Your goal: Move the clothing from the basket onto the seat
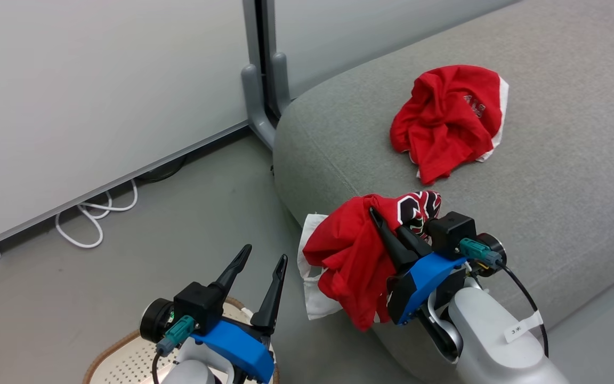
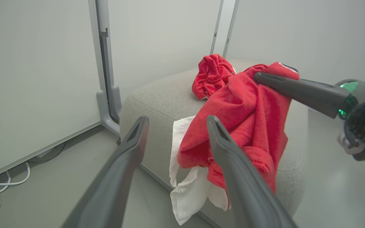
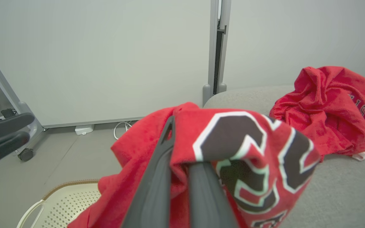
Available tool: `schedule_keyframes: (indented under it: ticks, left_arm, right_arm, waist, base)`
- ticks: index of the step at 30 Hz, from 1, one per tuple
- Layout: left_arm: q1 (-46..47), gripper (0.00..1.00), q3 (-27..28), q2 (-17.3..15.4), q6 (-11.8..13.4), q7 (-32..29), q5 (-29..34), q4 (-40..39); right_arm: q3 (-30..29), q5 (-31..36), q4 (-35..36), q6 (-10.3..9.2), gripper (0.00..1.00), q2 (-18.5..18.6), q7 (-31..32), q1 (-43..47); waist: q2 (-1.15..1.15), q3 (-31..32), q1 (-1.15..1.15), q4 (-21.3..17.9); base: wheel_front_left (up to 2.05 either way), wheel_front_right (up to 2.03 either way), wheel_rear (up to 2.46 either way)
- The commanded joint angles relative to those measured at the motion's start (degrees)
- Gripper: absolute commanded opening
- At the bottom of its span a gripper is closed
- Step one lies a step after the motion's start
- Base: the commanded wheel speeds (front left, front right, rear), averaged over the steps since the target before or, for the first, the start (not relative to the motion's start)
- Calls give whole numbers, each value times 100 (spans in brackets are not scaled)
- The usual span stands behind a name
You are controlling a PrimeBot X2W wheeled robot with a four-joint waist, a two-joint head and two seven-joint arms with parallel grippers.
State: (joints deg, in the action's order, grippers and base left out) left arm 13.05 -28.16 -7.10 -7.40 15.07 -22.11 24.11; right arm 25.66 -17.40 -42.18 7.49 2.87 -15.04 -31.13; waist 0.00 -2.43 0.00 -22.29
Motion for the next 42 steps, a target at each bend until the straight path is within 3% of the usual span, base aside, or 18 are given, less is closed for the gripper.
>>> schedule_keyframes:
  ticks: [1,13,33,42]
  left_arm:
    - [47,100,26,-22,-11,15,15,-5]
    - [95,100,-11,-48,-12,15,21,21]
    - [210,100,-161,-186,-12,14,-5,41]
    - [433,100,-16,-361,-11,14,167,-98]
  right_arm:
    - [3,-57,31,1,0,3,-20,3]
    - [-27,-69,99,1,0,2,-20,52]
    - [-386,-21,217,1,0,2,-20,61]
    - [-1215,298,317,1,0,1,-20,-816]
  waist:
    - [0,-43,0,-207]
    - [0,-147,0,-822]
    - [0,-328,0,-862]
    - [0,-994,0,-734]
  base:
    - [0,0,0]
    - [0,0,0]
    - [0,0,0]
    - [0,0,0]
